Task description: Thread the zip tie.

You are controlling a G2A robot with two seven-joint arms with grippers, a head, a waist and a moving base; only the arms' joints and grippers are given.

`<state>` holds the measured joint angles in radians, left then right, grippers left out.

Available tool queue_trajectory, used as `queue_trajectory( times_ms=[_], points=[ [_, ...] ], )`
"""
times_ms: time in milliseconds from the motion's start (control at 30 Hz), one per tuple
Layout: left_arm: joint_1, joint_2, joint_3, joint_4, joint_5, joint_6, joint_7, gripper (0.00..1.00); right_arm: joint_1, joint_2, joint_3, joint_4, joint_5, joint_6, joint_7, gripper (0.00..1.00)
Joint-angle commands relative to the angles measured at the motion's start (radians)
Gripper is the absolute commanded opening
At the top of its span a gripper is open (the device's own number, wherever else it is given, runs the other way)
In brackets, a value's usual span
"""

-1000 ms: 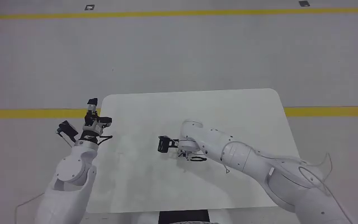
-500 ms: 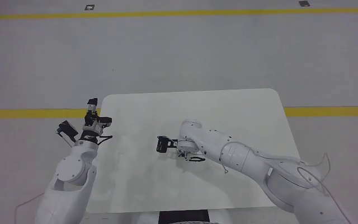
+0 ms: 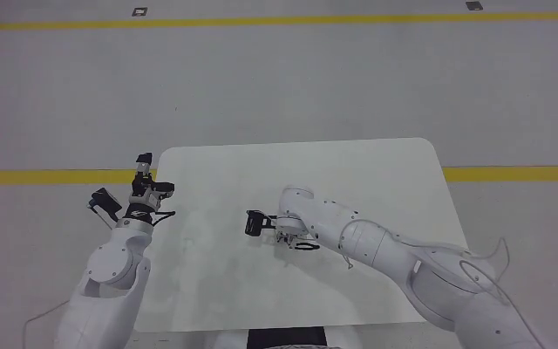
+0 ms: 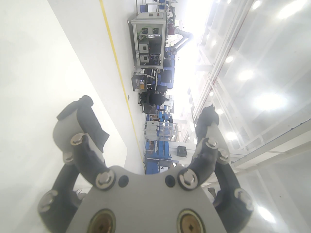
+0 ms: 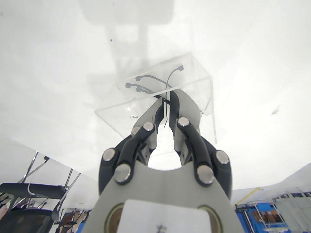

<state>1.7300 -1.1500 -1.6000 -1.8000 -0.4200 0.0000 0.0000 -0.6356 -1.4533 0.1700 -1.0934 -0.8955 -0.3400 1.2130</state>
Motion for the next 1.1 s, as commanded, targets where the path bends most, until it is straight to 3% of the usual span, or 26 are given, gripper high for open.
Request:
queue_trajectory(
  times_ms=[0,167,400,1067],
  points=[
    [0.000,0.000,0.000,0.000,0.000,0.000,0.000,1.00,0.000,-0.003,0.000,0.005,0.003,0.000,0.003,0.07],
    [0.000,0.000,0.000,0.000,0.000,0.000,0.000,1.00,-0.002,-0.008,0.000,0.014,0.008,0.000,0.009,0.00],
    [0.000,0.000,0.000,0.000,0.000,0.000,0.000,1.00,0.001,-0.003,0.000,0.007,0.016,0.000,0.017,0.00],
    [0.000,0.000,0.000,0.000,0.000,0.000,0.000,1.00,0.013,0.079,0.000,-0.161,0.038,0.000,0.093,0.00]
  ],
)
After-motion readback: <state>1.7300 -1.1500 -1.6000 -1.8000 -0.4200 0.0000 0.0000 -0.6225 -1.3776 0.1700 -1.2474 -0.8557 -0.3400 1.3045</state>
